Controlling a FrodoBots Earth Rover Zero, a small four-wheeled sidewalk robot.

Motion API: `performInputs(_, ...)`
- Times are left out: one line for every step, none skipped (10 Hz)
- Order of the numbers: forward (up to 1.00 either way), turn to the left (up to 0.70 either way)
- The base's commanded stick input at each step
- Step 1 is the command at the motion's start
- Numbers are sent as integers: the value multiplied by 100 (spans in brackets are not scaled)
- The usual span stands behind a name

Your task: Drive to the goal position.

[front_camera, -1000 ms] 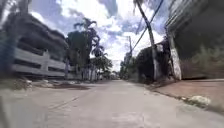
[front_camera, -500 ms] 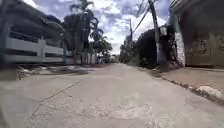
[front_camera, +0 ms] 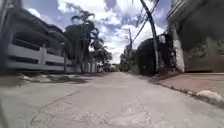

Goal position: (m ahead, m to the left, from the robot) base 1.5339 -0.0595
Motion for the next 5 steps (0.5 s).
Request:
performInputs(70, 0)
performInputs(70, 0)
performInputs(70, 0)
performInputs(70, 0)
performInputs(70, 0)
